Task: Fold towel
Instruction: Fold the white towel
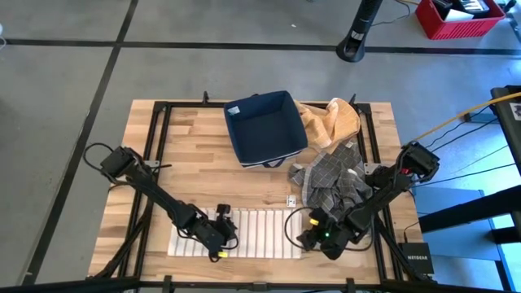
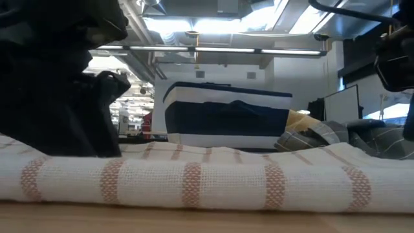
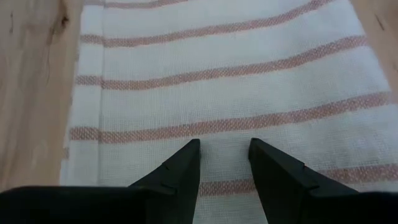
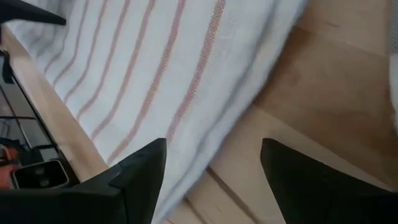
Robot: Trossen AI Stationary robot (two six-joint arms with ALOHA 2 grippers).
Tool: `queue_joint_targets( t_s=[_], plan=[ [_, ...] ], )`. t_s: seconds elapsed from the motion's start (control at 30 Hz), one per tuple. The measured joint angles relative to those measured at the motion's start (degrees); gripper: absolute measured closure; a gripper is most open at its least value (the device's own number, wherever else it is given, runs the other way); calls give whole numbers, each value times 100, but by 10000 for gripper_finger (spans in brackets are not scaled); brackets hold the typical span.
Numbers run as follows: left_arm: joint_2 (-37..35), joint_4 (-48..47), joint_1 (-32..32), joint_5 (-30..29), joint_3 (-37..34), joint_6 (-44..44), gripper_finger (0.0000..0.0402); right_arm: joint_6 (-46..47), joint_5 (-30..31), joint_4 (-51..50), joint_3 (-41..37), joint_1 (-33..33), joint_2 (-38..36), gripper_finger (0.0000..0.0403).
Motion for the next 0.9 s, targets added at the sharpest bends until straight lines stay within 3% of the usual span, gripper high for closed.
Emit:
queue_joint_targets(
  t_s=[0.43, 0.77, 0.9],
  plan=[
    [137, 334, 228, 7, 3, -188, 270, -56, 275, 383, -13, -87, 82, 147],
    [137, 351, 232, 0, -6, -162, 270, -84, 894, 441, -34, -115, 115, 232],
    [137, 351, 232, -4, -6, -207, 270, -439, 962, 688, -32, -113, 115, 291]
  ],
)
